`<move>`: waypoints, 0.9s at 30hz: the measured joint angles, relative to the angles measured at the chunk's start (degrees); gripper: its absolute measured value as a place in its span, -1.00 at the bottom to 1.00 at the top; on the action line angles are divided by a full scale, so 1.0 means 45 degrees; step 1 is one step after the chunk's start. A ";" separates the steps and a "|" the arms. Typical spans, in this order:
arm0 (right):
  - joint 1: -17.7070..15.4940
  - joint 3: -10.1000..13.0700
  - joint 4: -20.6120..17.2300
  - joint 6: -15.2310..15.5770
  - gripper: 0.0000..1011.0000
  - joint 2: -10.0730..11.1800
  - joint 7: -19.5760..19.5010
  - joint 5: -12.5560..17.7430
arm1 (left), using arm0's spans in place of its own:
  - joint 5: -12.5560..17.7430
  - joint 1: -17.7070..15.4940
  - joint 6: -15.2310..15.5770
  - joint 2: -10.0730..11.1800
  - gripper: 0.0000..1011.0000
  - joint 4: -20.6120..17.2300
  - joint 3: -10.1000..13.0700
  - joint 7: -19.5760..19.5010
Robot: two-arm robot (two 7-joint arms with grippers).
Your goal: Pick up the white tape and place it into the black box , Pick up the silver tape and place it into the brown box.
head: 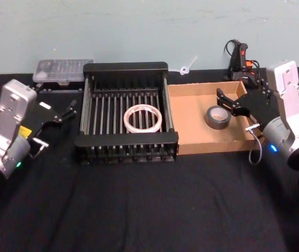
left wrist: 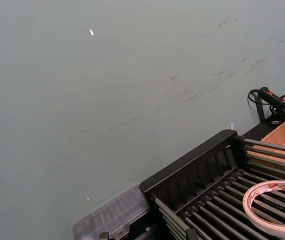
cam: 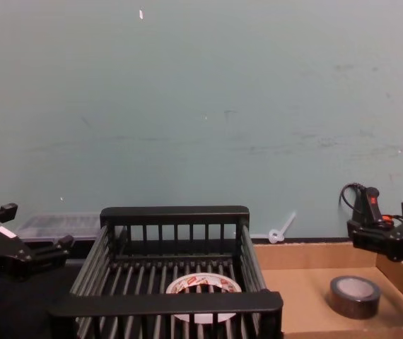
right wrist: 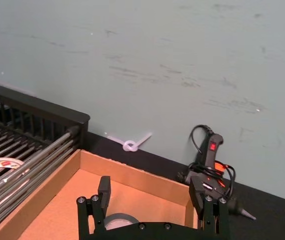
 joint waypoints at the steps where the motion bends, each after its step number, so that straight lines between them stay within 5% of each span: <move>1: -0.0042 0.0033 0.0024 -0.0072 0.98 -0.0049 -0.0072 -0.0037 | 0.0000 0.0000 0.0000 0.0000 0.98 0.0001 0.0001 0.0000; 27: -0.0248 0.0421 0.0155 -0.0130 0.98 -0.0443 -0.0362 -0.0389 | 0.0000 0.0000 0.0000 0.0000 0.98 0.0001 0.0000 -0.0001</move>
